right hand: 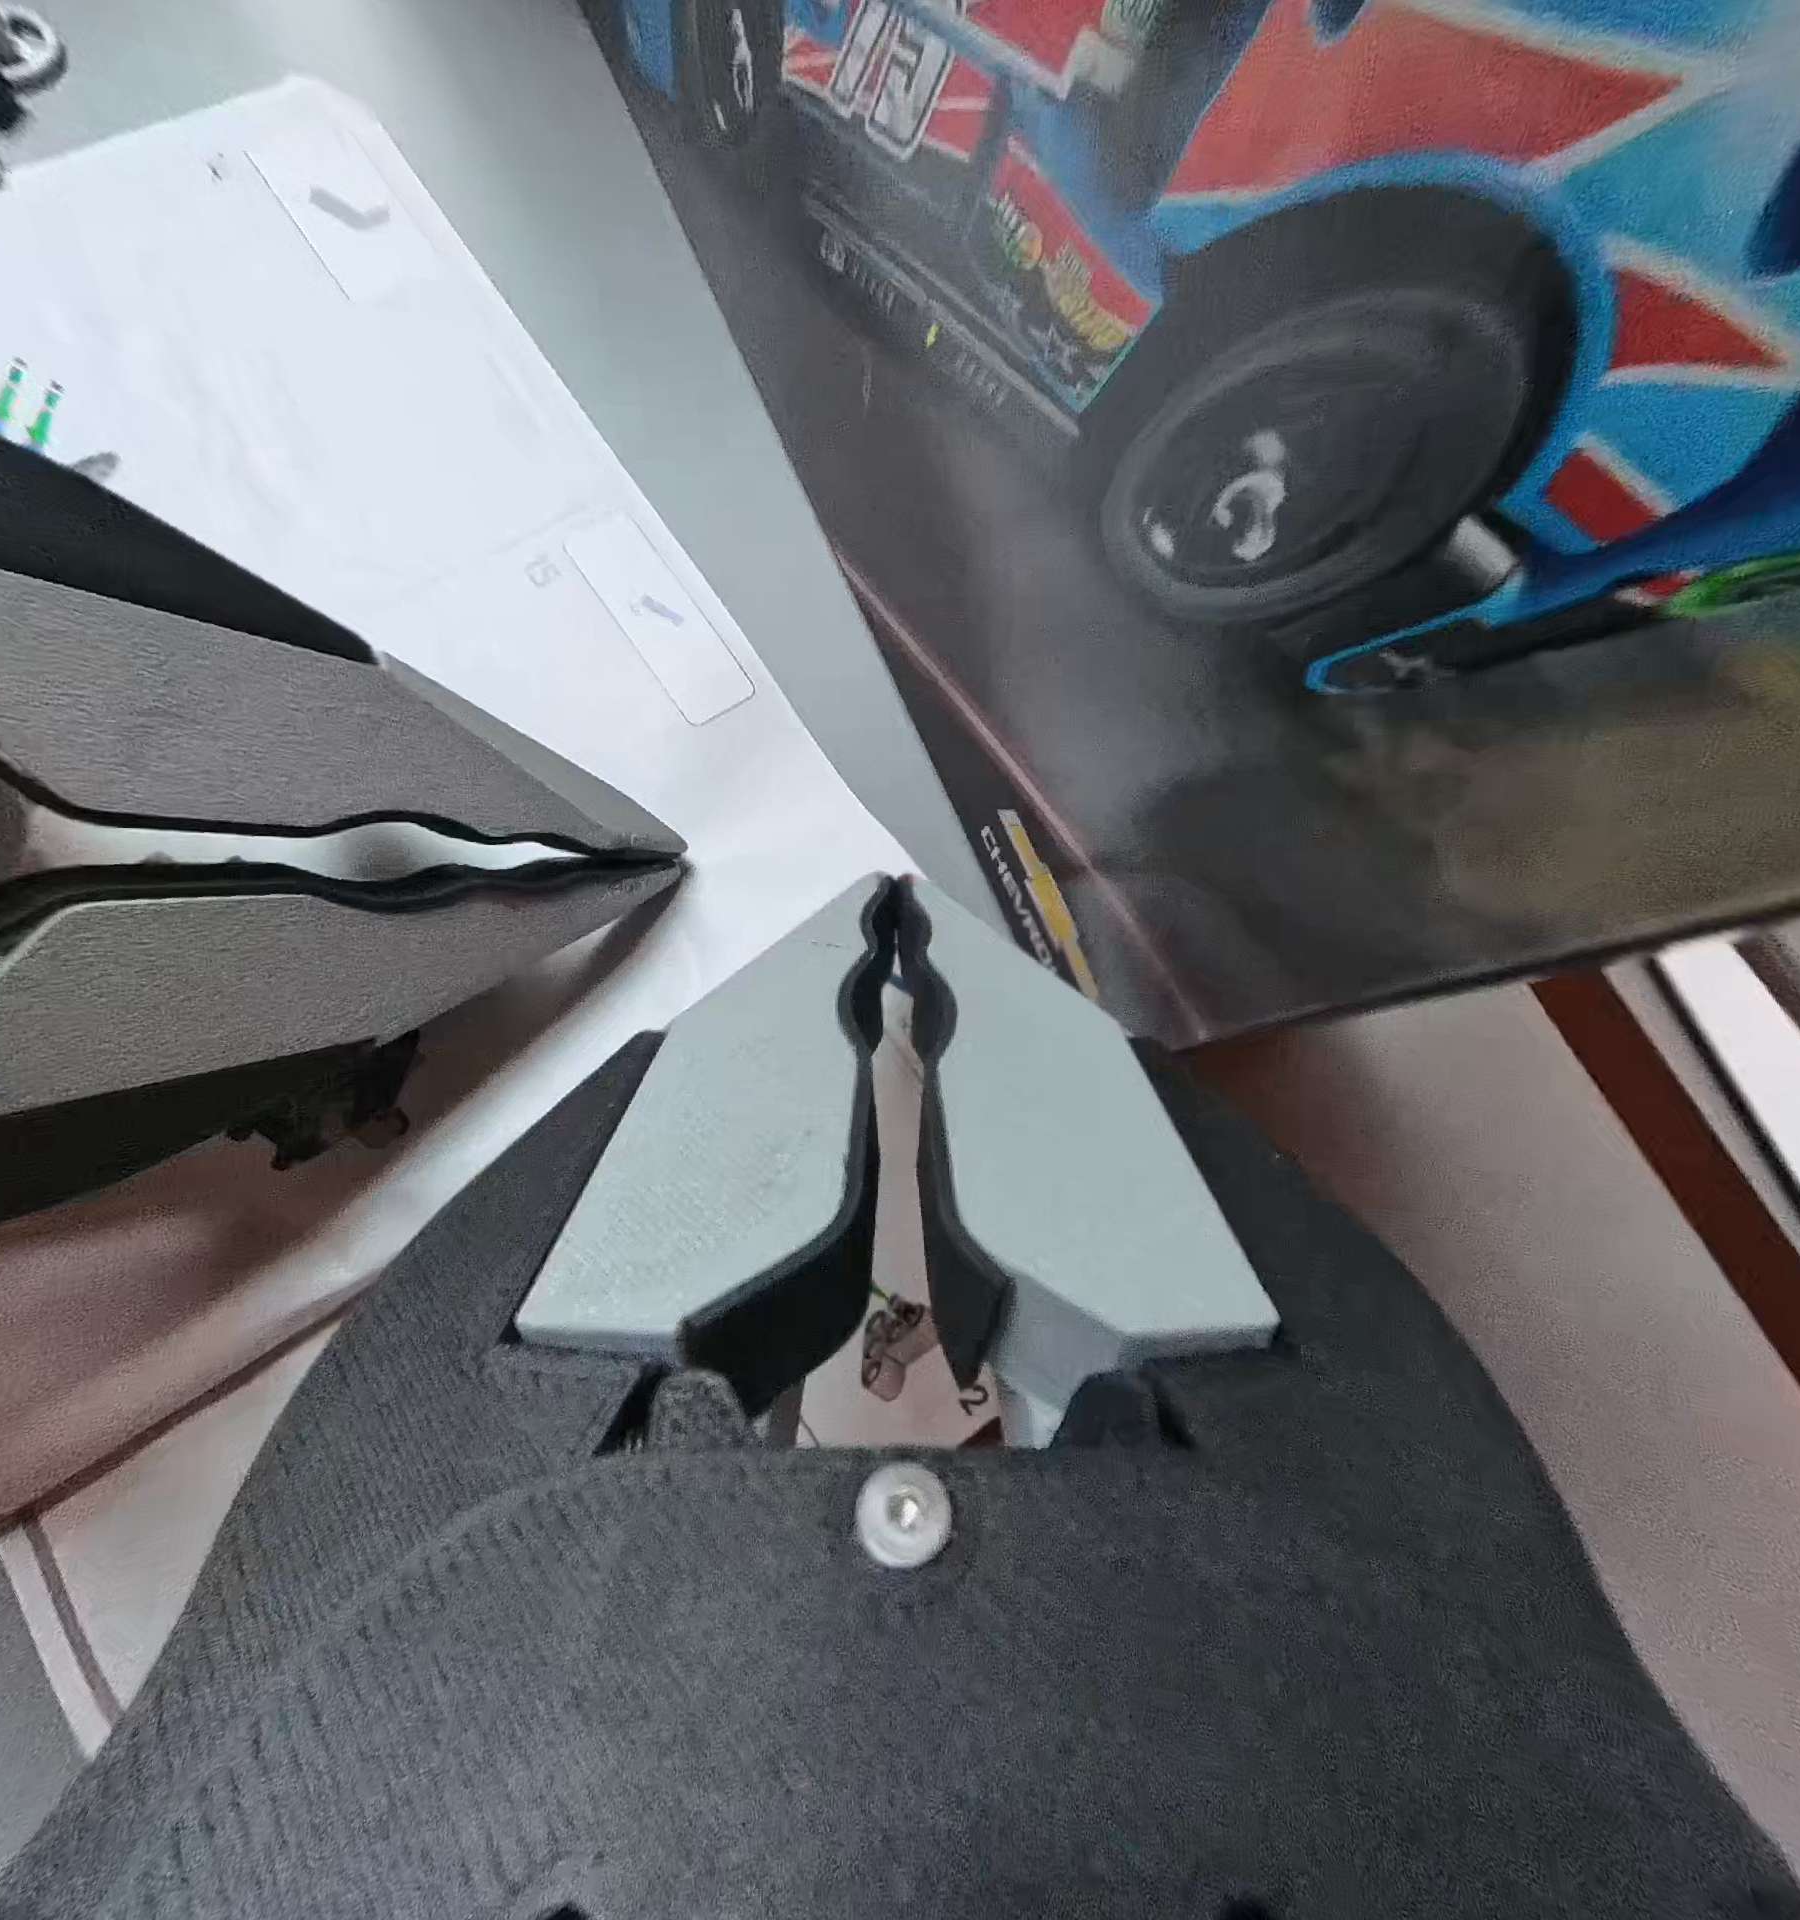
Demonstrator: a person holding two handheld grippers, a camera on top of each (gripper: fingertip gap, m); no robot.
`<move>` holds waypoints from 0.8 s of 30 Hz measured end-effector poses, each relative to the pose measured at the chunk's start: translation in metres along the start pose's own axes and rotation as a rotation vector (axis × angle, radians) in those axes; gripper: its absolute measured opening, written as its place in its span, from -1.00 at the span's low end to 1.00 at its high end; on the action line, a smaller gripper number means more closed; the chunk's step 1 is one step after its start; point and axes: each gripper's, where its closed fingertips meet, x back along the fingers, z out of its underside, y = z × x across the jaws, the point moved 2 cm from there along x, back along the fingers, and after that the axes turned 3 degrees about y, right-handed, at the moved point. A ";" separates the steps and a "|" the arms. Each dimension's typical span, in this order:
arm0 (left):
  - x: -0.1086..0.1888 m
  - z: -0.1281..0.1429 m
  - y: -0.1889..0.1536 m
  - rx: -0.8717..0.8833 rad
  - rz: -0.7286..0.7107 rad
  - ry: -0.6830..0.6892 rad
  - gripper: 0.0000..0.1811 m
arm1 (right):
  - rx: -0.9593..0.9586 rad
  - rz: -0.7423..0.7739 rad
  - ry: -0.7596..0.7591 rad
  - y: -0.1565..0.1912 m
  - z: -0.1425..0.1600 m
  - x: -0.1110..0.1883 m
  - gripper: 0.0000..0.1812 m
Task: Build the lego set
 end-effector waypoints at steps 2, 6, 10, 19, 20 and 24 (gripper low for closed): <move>0.000 0.000 0.000 0.001 -0.002 0.002 -1.00 | 0.011 -0.008 0.066 0.002 0.009 -0.010 -1.00; 0.000 0.000 0.000 0.007 0.003 -0.001 -1.00 | 0.026 -0.065 0.007 0.021 -0.001 0.013 -1.00; 0.000 0.000 0.000 0.021 0.018 -0.002 -1.00 | 0.078 -0.113 0.125 0.055 0.027 0.021 -1.00; 0.005 0.002 0.005 0.025 0.023 -0.003 -1.00 | 0.052 -0.144 0.079 0.093 0.041 0.048 -1.00; 0.006 0.002 0.005 0.024 0.022 -0.004 -1.00 | 0.055 -0.155 0.092 0.103 0.053 0.044 -1.00; 0.005 0.001 0.004 0.029 0.029 -0.005 -1.00 | 0.040 -0.189 0.048 0.114 0.051 0.060 -1.00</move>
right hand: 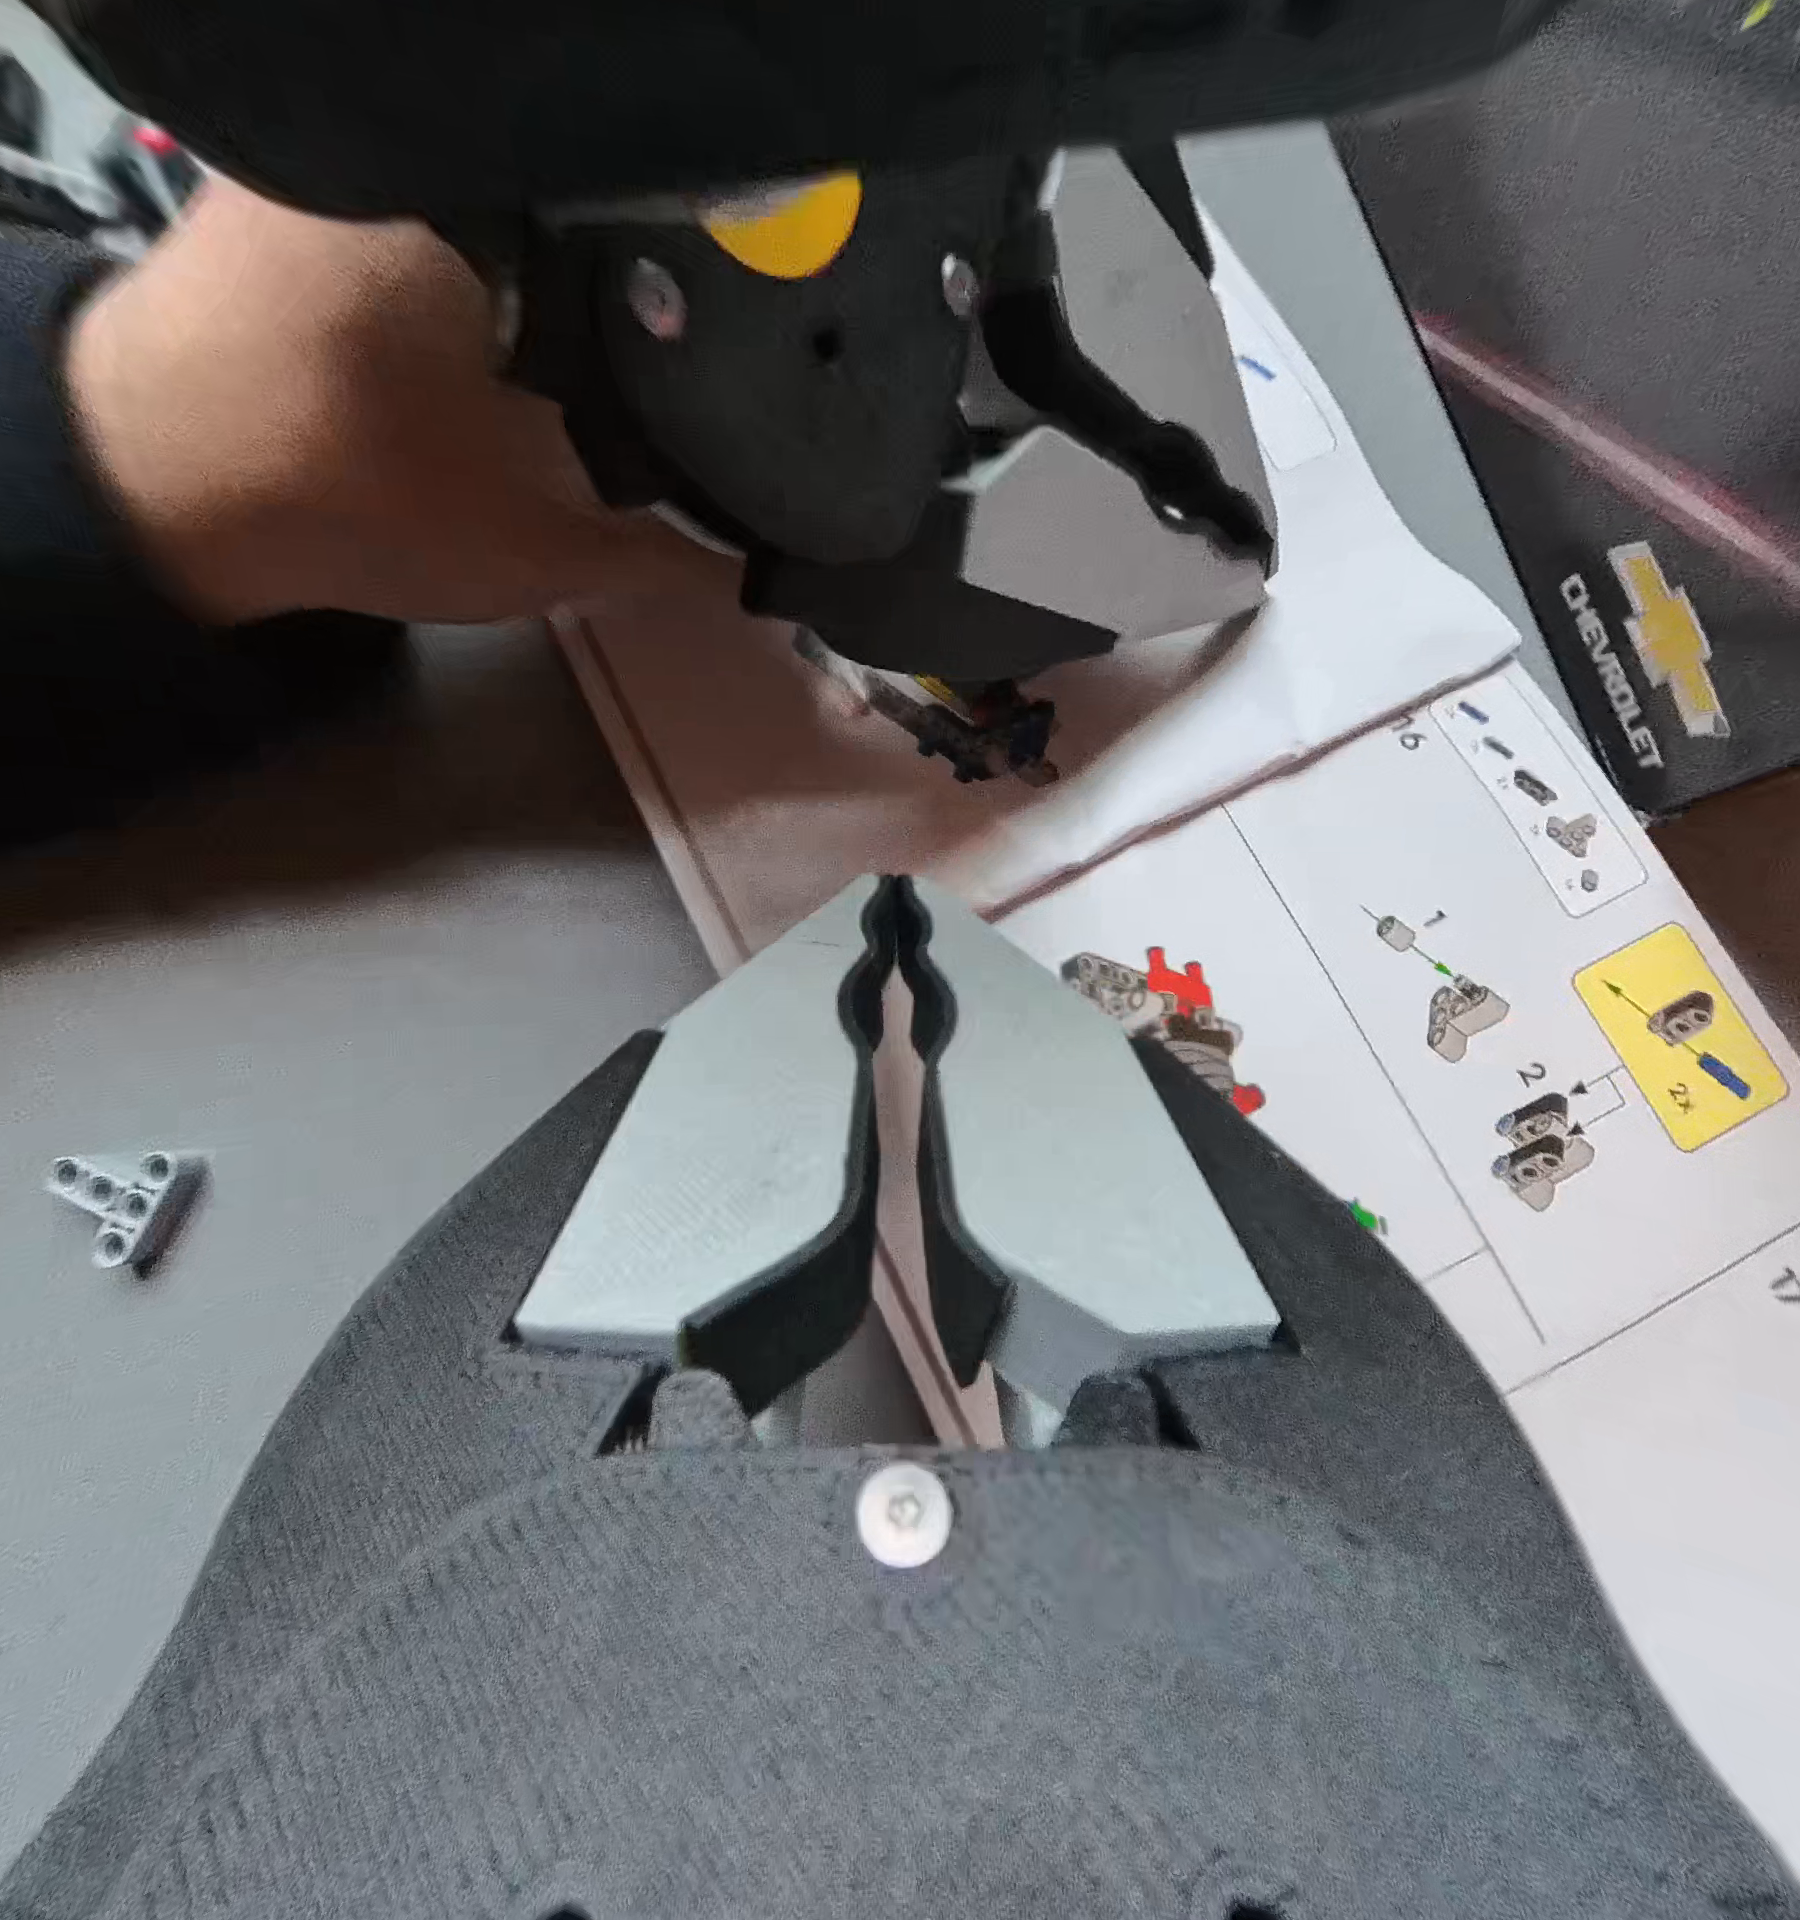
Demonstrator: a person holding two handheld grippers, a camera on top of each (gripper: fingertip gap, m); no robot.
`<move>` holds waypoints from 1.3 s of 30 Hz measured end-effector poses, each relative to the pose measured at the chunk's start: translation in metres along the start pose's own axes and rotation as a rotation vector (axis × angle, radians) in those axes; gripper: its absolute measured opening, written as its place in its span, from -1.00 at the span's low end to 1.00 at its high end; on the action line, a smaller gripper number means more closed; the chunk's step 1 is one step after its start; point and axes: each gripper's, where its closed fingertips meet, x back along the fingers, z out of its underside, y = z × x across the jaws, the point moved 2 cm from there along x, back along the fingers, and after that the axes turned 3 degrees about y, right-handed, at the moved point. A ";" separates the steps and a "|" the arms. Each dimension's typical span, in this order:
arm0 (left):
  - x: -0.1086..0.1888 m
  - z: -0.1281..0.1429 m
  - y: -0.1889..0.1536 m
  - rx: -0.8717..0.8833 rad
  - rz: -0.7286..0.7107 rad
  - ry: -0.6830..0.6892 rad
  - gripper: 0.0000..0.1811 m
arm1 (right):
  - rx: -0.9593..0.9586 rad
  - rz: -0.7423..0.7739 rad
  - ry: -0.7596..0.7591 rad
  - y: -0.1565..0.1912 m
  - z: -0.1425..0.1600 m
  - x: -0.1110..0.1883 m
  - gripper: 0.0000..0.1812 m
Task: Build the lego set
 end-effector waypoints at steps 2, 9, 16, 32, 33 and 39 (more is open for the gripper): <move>0.003 -0.001 -0.002 -0.002 -0.002 0.000 -1.00 | 0.008 -0.050 0.011 0.013 0.002 0.002 -1.00; 0.002 -0.002 -0.006 -0.006 -0.003 -0.001 -1.00 | 0.037 -0.066 0.081 0.024 0.015 0.001 -1.00; 0.003 -0.005 -0.005 -0.041 -0.040 -0.027 -1.00 | -0.071 0.071 -0.349 -0.025 -0.022 0.118 -1.00; 0.202 0.016 -0.064 0.051 0.389 -0.271 -1.00 | -0.028 0.222 -0.250 -0.027 0.110 0.159 -1.00; 0.210 0.028 -0.083 0.069 0.506 -0.234 -1.00 | -0.009 0.221 -0.264 -0.024 0.110 0.158 -1.00; 0.207 0.078 -0.154 0.110 0.649 -0.074 -0.62 | 0.033 0.230 -0.240 -0.015 0.114 0.143 -0.71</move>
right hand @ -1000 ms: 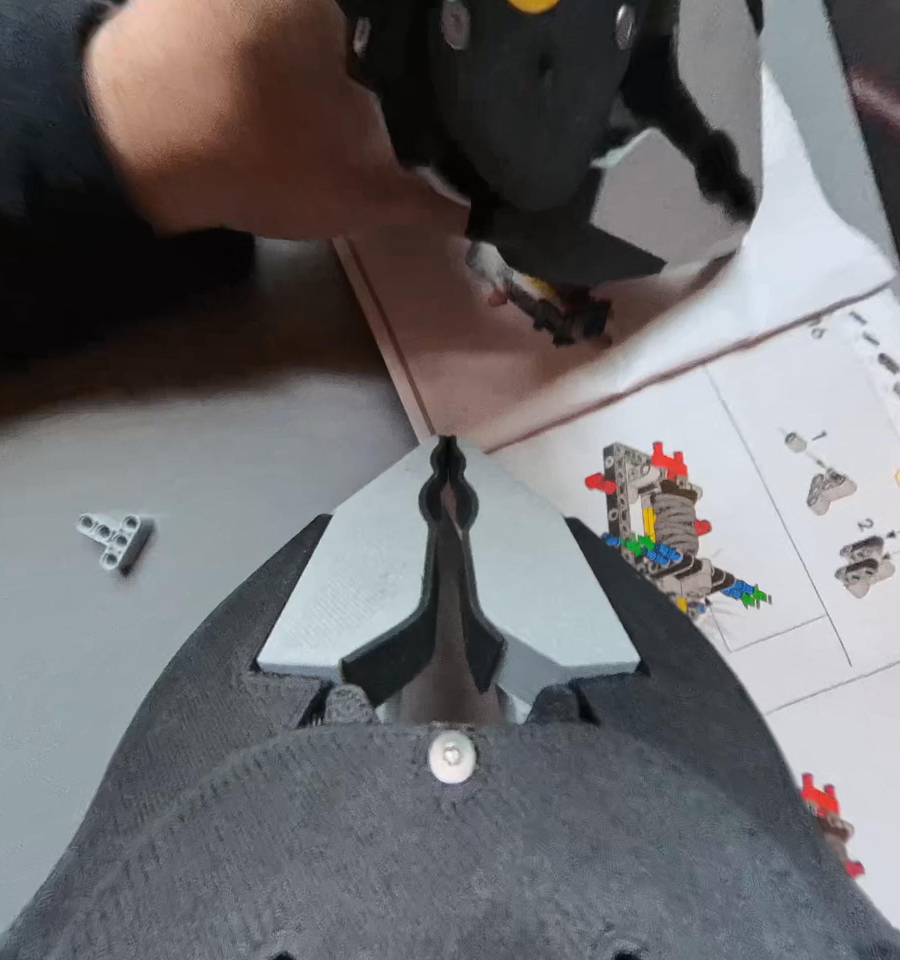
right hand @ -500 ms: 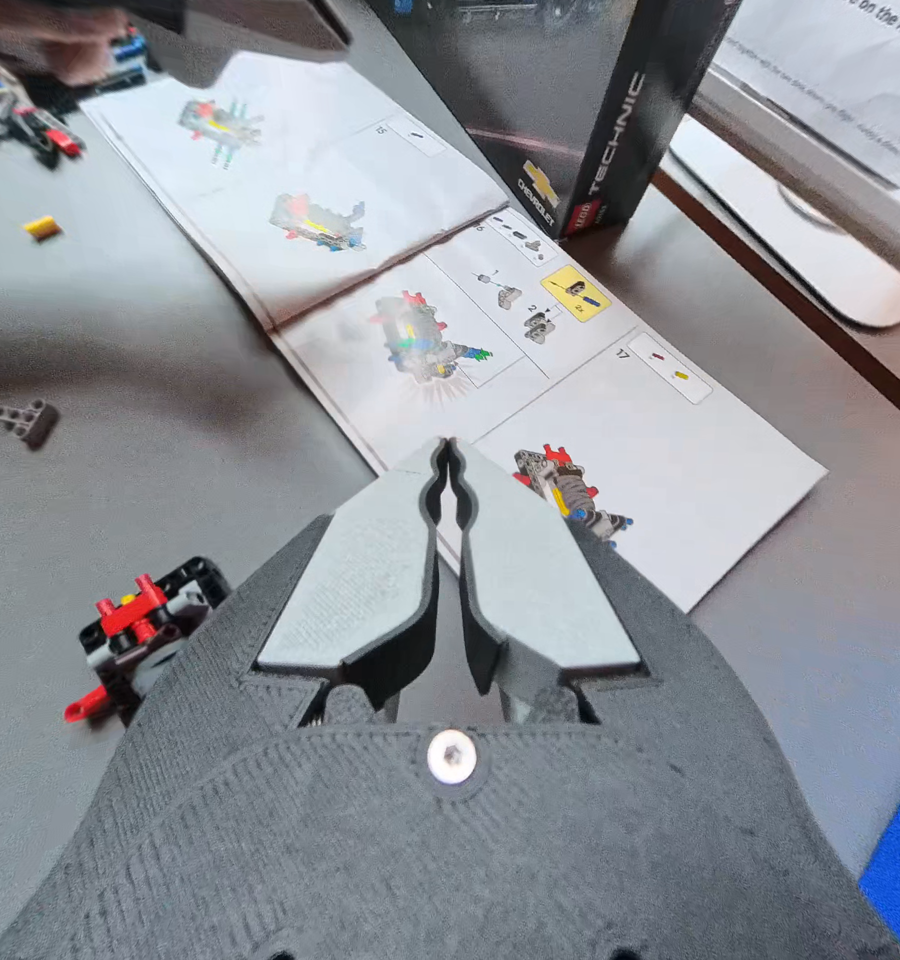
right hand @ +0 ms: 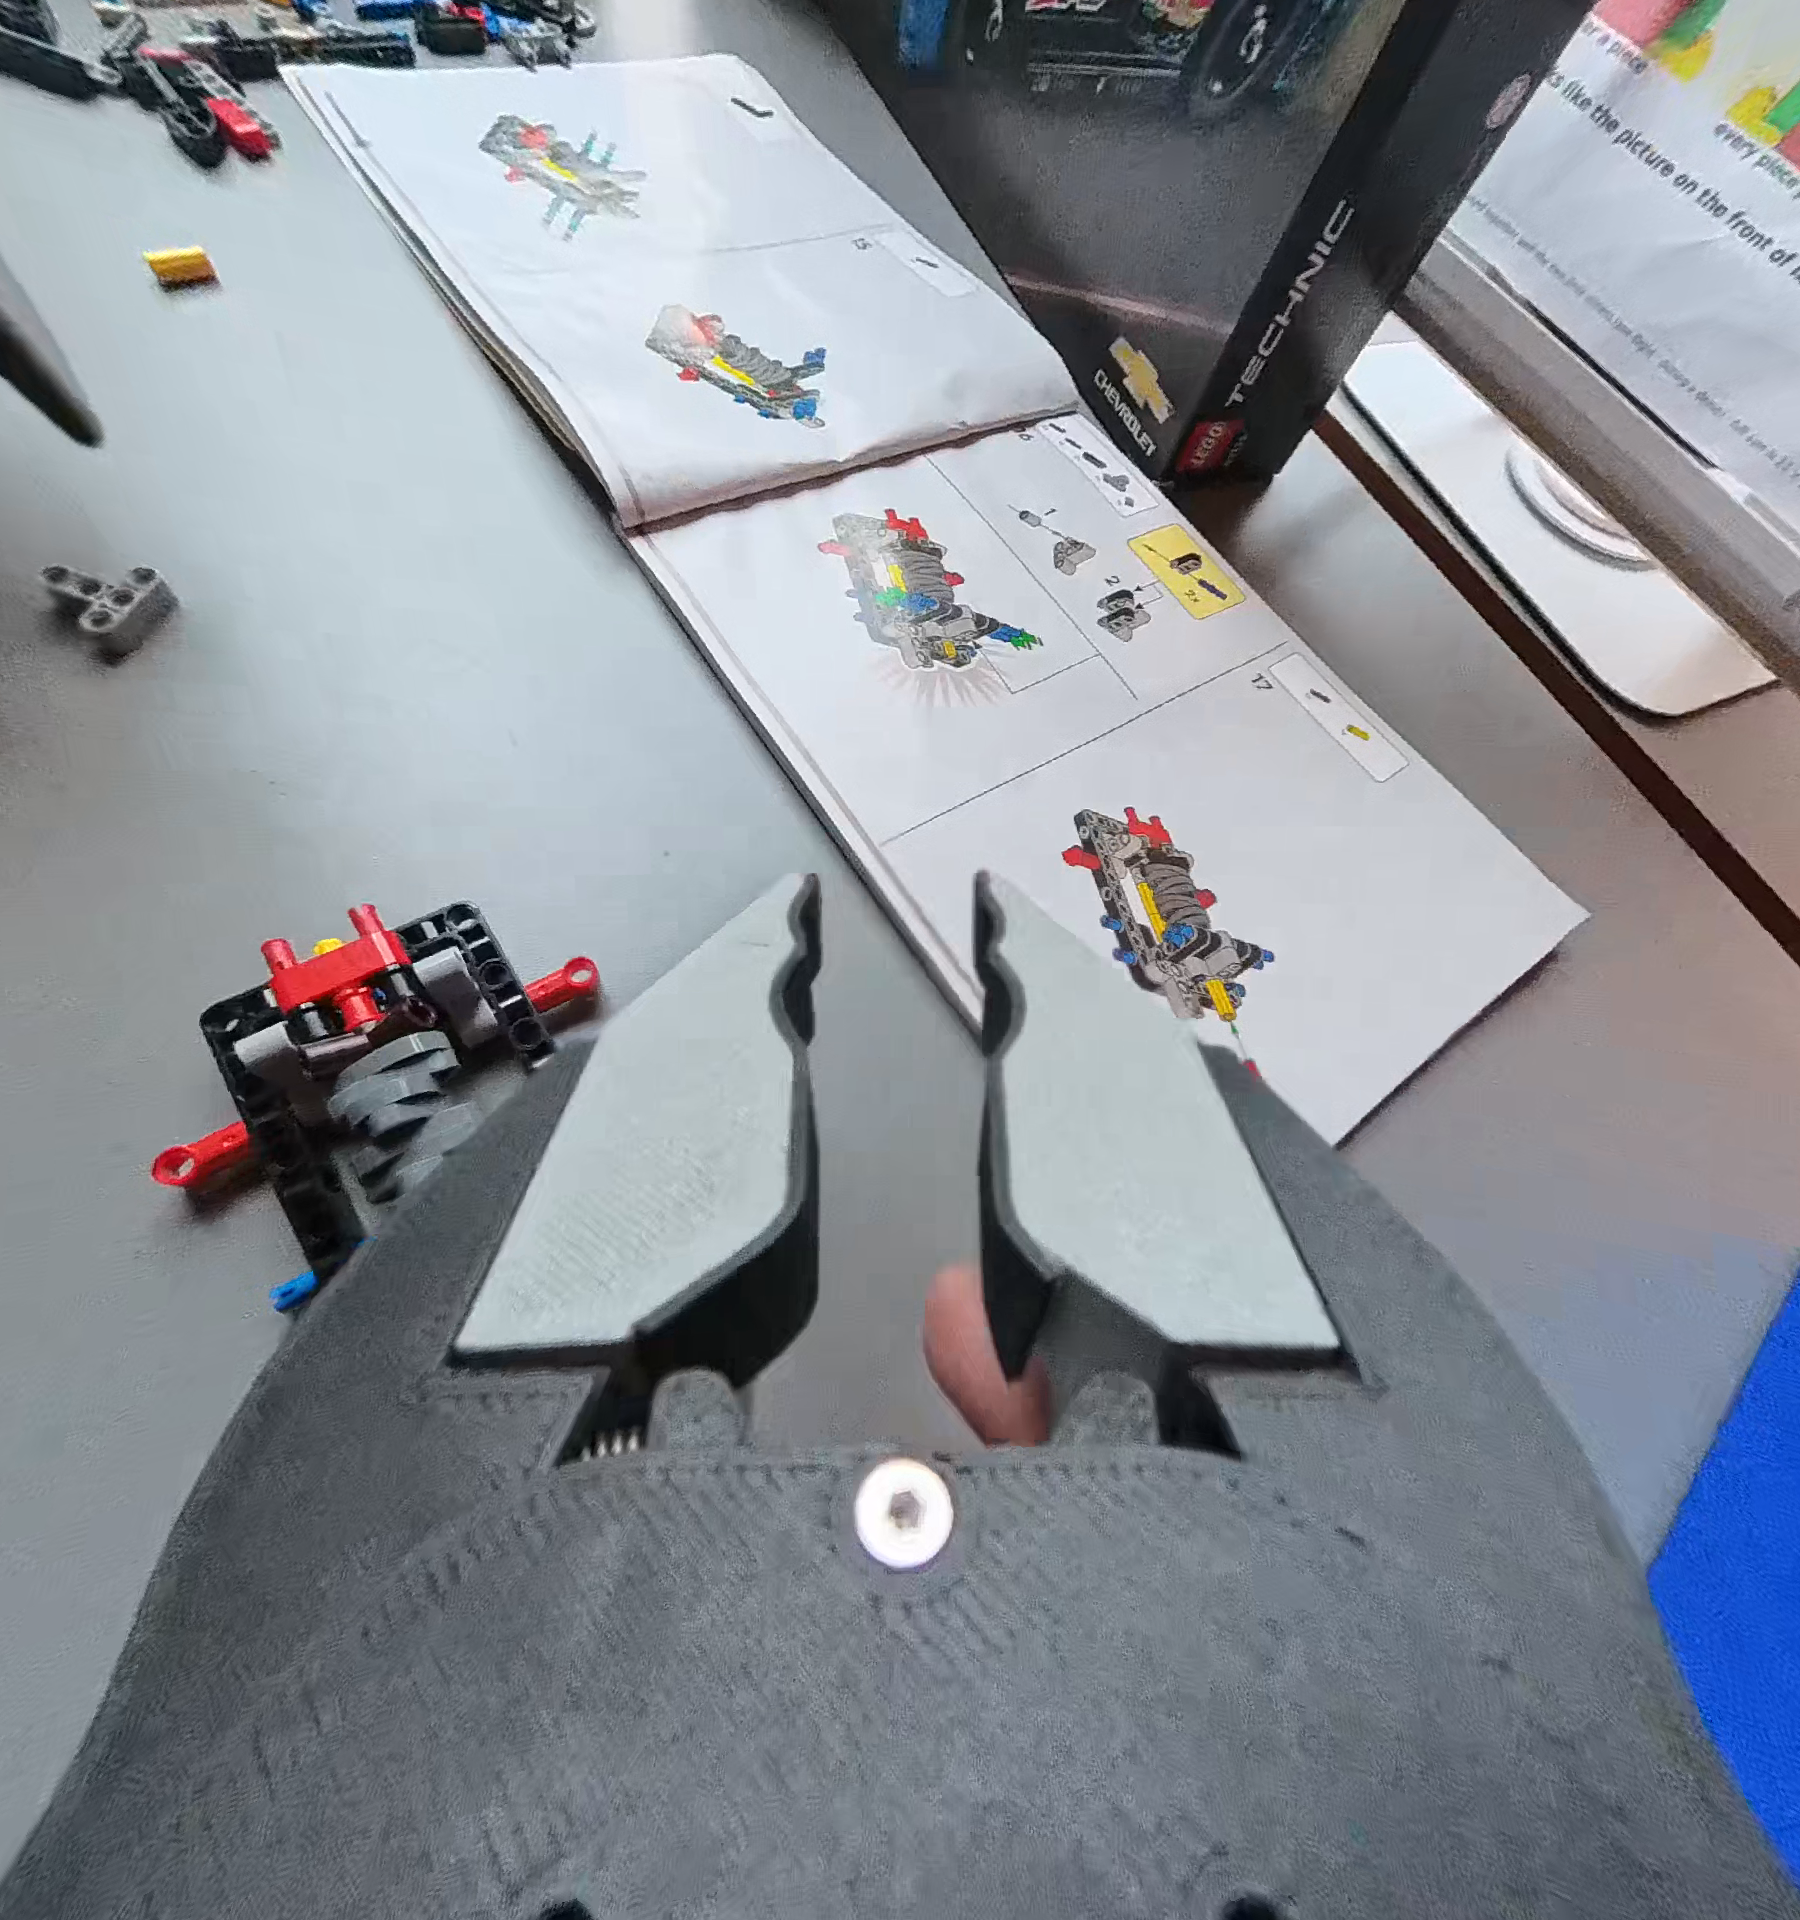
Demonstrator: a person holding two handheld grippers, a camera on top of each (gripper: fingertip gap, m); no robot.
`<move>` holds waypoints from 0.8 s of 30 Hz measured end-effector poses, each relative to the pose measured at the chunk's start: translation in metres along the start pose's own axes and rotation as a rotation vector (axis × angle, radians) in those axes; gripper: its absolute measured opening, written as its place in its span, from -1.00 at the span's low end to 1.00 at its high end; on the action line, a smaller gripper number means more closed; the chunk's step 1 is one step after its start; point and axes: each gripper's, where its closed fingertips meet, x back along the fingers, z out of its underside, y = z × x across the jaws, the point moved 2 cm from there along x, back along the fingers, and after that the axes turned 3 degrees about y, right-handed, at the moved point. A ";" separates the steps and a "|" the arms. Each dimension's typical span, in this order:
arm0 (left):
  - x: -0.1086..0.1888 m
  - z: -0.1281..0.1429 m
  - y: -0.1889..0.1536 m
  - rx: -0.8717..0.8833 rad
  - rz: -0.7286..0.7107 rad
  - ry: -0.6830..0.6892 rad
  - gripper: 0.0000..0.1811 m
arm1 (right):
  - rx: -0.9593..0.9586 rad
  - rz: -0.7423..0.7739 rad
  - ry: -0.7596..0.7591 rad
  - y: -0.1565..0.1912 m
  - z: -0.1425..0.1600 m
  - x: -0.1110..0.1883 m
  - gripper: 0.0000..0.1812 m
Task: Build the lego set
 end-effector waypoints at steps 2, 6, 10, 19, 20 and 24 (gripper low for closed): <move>-0.007 0.006 0.004 0.023 -0.045 -0.023 -0.62 | 0.010 0.061 0.001 -0.007 -0.001 0.001 -0.25; -0.022 0.018 0.006 -0.011 -0.113 0.090 -0.63 | -0.063 -0.018 -0.029 -0.005 0.005 -0.005 -0.01; -0.026 0.023 0.010 -0.089 -0.174 0.109 -0.94 | -0.044 0.074 -0.081 -0.022 0.005 0.004 -0.19; 0.043 0.074 0.087 0.003 -0.361 0.109 -0.93 | -0.067 0.078 -0.137 -0.029 0.004 0.008 -0.18; 0.050 0.078 0.097 0.010 -0.381 0.092 -0.92 | -0.064 0.063 -0.131 -0.028 0.006 0.005 -0.19; 0.058 0.082 0.112 0.091 -0.376 0.042 -0.66 | -0.027 0.085 -0.132 -0.030 0.006 0.003 -0.16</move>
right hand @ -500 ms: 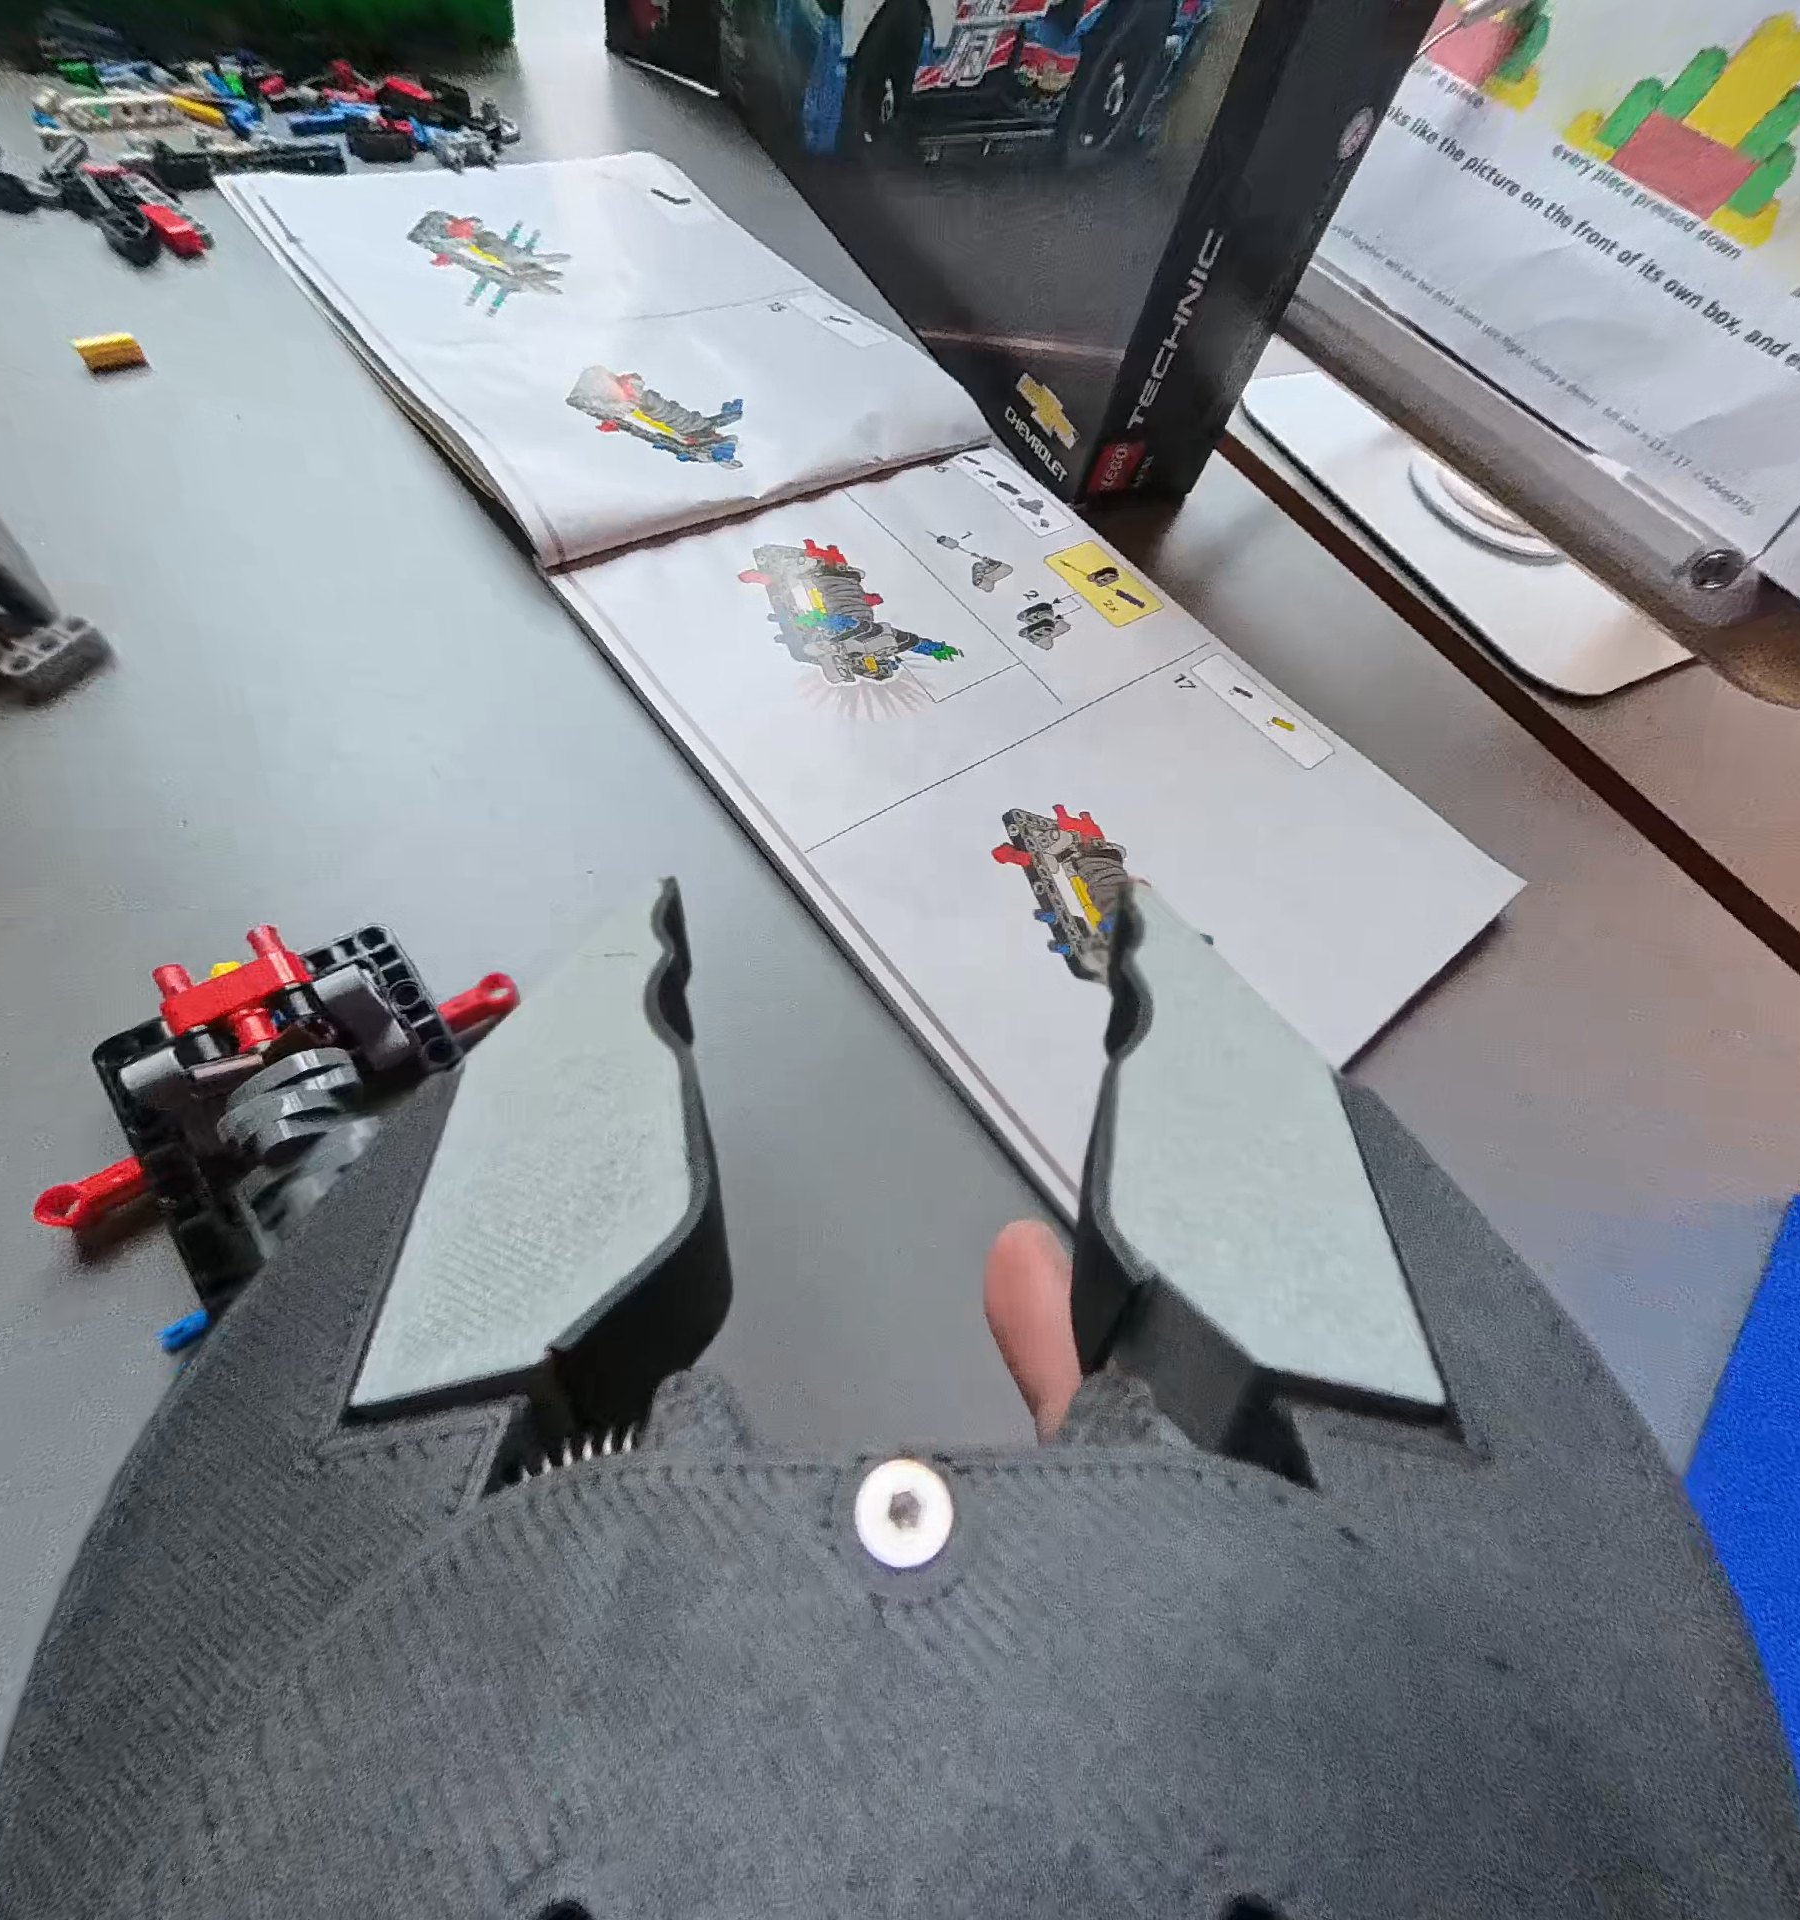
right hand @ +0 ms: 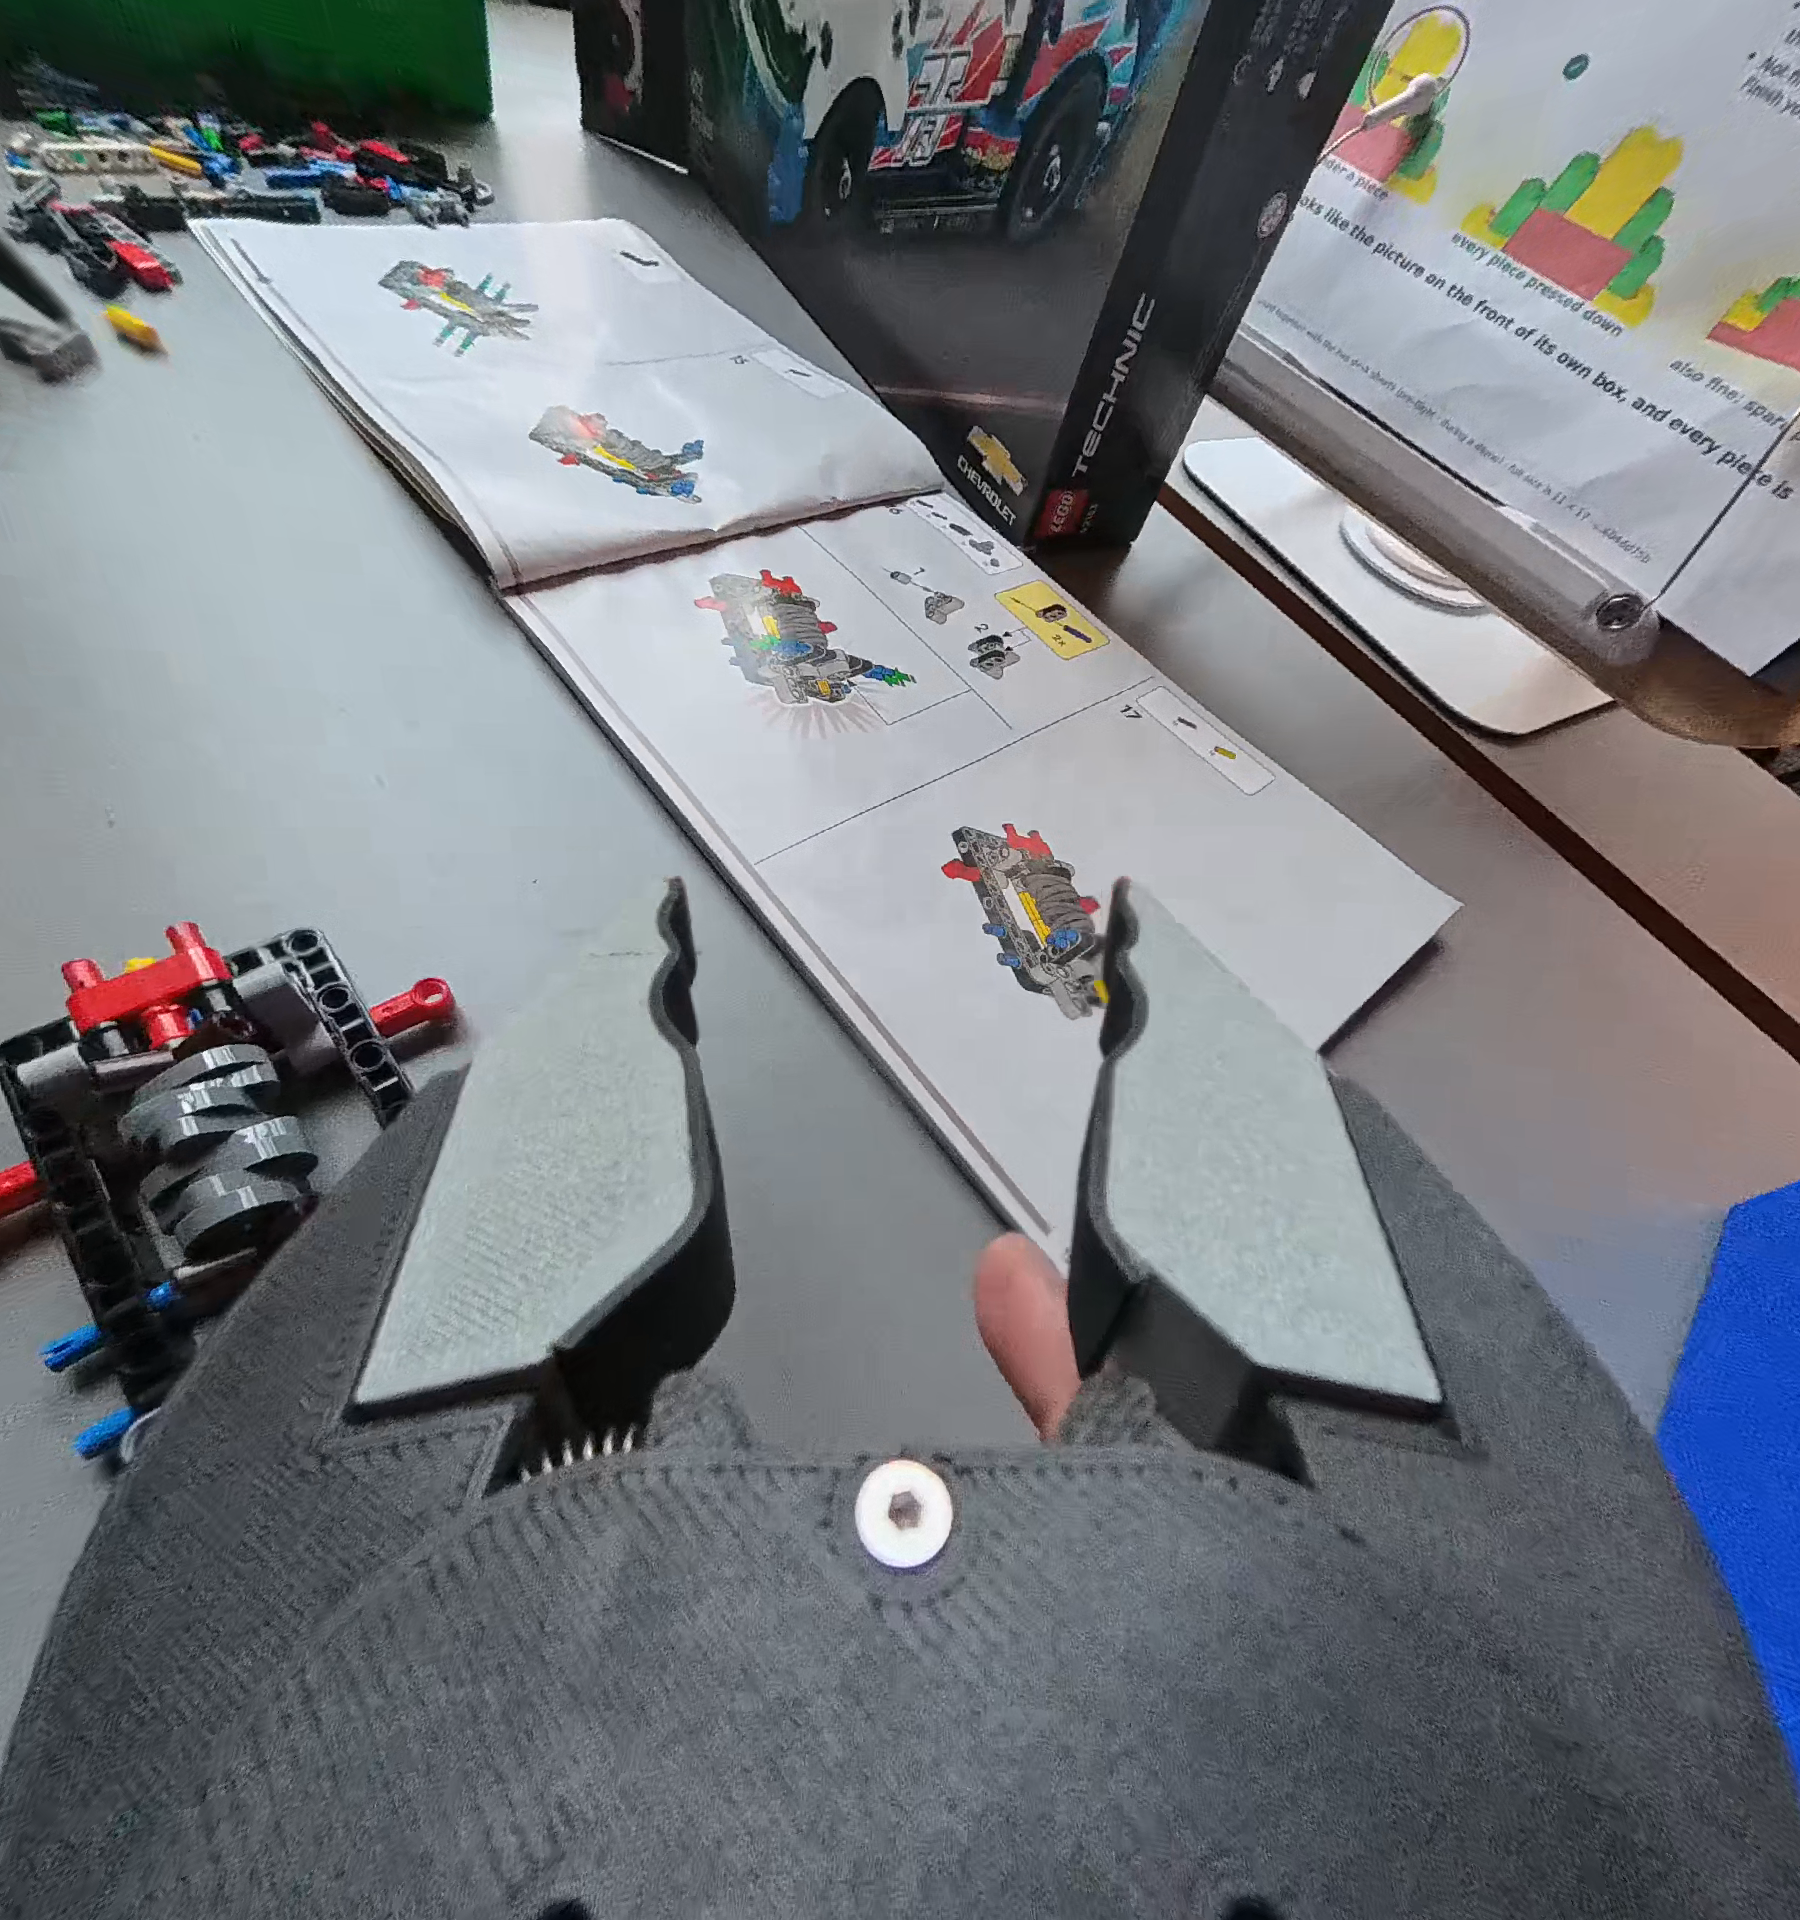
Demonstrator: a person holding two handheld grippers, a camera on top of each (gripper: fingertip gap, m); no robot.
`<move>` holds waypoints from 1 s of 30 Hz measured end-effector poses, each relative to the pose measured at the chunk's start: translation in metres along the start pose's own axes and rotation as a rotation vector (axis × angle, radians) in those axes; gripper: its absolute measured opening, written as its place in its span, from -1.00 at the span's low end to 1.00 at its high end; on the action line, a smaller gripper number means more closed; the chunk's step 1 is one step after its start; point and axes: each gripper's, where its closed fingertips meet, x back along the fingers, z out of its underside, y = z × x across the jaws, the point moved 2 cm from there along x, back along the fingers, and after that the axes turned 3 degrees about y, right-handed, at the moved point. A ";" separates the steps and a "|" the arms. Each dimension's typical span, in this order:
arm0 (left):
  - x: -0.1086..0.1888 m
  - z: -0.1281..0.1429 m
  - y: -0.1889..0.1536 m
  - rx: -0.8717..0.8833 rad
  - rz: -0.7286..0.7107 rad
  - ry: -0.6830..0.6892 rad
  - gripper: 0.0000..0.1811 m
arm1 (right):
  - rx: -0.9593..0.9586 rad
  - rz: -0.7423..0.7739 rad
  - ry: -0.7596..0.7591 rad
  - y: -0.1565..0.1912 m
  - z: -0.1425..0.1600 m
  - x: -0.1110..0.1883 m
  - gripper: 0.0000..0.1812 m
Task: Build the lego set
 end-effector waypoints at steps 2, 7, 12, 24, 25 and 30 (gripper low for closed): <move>0.003 0.000 0.001 0.053 0.016 -0.014 -0.54 | 0.000 -0.013 -0.016 0.002 -0.002 0.001 -0.14; 0.022 -0.003 0.006 0.115 -0.101 -0.061 -0.55 | -0.011 -0.075 -0.107 0.015 -0.017 0.012 -0.18; 0.031 -0.013 -0.014 0.151 -0.139 -0.143 -0.57 | -0.002 -0.129 -0.171 0.032 -0.024 0.035 -0.21; 0.003 -0.030 -0.104 -0.030 0.151 -0.173 -0.61 | -0.102 -0.389 0.093 0.092 0.048 0.087 -0.33; 0.001 -0.030 -0.108 -0.056 0.171 -0.156 -0.58 | -0.110 -0.401 0.133 0.093 0.055 0.085 -0.30; -0.004 -0.018 -0.103 -0.241 0.127 -0.098 -0.60 | -0.055 -0.423 0.259 0.095 0.068 0.064 -0.27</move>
